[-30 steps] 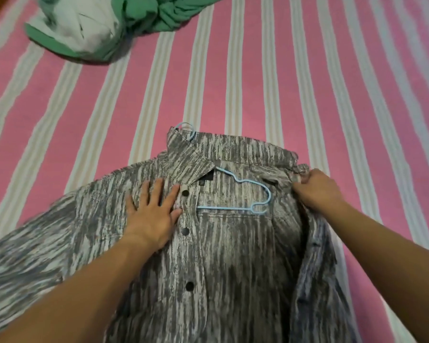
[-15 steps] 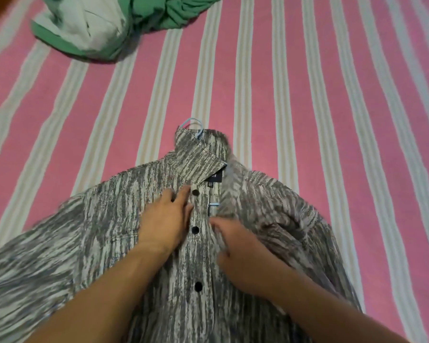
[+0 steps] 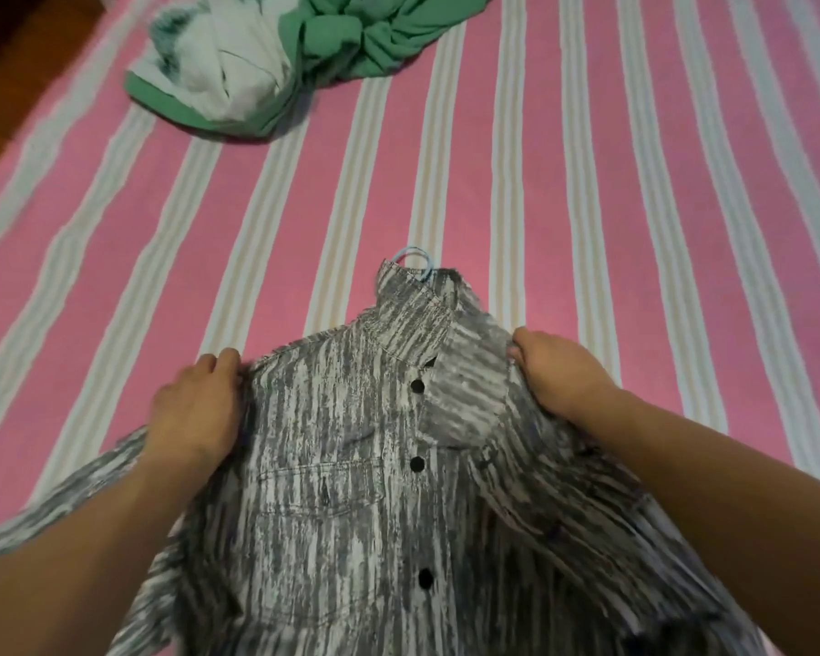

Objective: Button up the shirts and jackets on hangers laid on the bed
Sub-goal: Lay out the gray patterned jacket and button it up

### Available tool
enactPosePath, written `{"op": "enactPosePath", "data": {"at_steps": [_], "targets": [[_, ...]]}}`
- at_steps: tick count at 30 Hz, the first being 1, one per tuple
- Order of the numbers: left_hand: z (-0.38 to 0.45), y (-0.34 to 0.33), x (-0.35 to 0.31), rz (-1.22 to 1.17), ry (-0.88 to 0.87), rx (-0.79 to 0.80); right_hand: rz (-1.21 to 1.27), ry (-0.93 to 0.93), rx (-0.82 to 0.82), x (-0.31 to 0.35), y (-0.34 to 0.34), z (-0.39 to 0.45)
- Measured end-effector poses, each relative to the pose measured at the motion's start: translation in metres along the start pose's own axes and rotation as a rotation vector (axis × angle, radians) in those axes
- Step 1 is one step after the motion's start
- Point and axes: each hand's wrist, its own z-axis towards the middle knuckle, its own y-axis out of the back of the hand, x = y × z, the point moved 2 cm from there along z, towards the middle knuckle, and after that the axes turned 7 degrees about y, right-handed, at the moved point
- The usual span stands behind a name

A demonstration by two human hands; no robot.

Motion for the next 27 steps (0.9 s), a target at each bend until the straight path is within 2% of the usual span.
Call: {"op": "enactPosePath", "data": {"at_steps": [3,7,9,11,12,14,16,19,20,22,24,25,26,27], "targets": [[0.015,0.006,-0.008,-0.032,-0.004,-0.066,-0.047,-0.150,-0.140,-0.027,0.017,0.012],[0.031,0.010,-0.044,-0.090,-0.012,-0.146,-0.074,-0.444,-0.075,-0.061,0.023,0.027],[0.009,0.015,-0.079,-0.204,-0.173,-0.178,-0.064,-0.370,-0.210,-0.051,0.029,0.027],[-0.031,0.012,-0.113,-0.227,-0.390,-0.165,-0.104,-0.095,-0.400,-0.023,0.029,0.012],[-0.049,0.006,-0.125,-0.203,-0.445,-0.103,-0.092,0.035,-0.394,-0.002,0.025,-0.005],[-0.067,-0.019,-0.132,-0.141,-0.382,0.072,-0.149,0.165,-0.162,0.036,0.005,-0.042],[-0.067,-0.041,-0.125,-0.108,-0.219,0.196,-0.287,0.118,0.049,0.046,-0.020,-0.065],[-0.061,-0.054,-0.113,-0.073,-0.161,0.232,-0.298,-0.064,0.104,0.025,-0.013,-0.050],[-0.061,-0.055,-0.111,-0.086,-0.169,0.240,-0.180,-0.102,0.118,0.021,-0.005,-0.042],[-0.060,-0.056,-0.111,-0.122,-0.177,0.258,0.413,-0.280,-0.006,0.018,0.019,-0.028],[-0.058,-0.059,-0.111,-0.123,-0.164,0.284,1.140,-0.446,-0.364,0.020,0.049,-0.010],[-0.057,-0.059,-0.113,-0.114,-0.153,0.301,1.381,-0.453,-0.502,0.021,0.058,-0.001],[-0.055,-0.059,-0.115,-0.108,-0.140,0.318,1.506,-0.463,-0.558,0.023,0.059,0.008],[-0.052,-0.058,-0.116,-0.103,-0.129,0.339,1.508,-0.487,-0.525,0.031,0.054,0.017]]}}
